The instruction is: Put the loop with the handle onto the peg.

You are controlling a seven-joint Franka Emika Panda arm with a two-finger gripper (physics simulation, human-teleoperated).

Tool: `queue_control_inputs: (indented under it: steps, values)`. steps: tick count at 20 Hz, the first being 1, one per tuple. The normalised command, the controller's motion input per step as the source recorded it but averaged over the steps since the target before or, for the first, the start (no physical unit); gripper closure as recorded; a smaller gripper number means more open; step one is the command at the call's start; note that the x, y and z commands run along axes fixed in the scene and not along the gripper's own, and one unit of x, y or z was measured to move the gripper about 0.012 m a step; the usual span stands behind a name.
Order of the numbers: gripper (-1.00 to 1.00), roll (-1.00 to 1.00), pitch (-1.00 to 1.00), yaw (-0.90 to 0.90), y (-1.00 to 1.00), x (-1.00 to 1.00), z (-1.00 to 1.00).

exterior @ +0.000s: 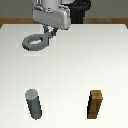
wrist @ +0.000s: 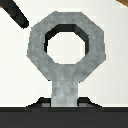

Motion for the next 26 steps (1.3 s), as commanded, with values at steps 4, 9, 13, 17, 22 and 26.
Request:
queue_control_inputs:
  steps: [4, 9, 13, 17, 22, 26]
  values:
    - [1.00, 0.00, 0.00, 0.00, 0.00, 0.75, 0.00]
    - [1.00, 0.00, 0.00, 0.00, 0.00, 1.00, 0.03]
    - [1.00, 0.00, 0.00, 0.00, 0.25, 0.25, 0.25]
    - [1.00, 0.00, 0.00, 0.00, 0.00, 0.25, 0.00]
    - [1.00, 0.00, 0.00, 0.00, 0.00, 0.80, 0.00]
    - [1.00, 0.00, 0.00, 0.00, 0.00, 1.00, 0.00]
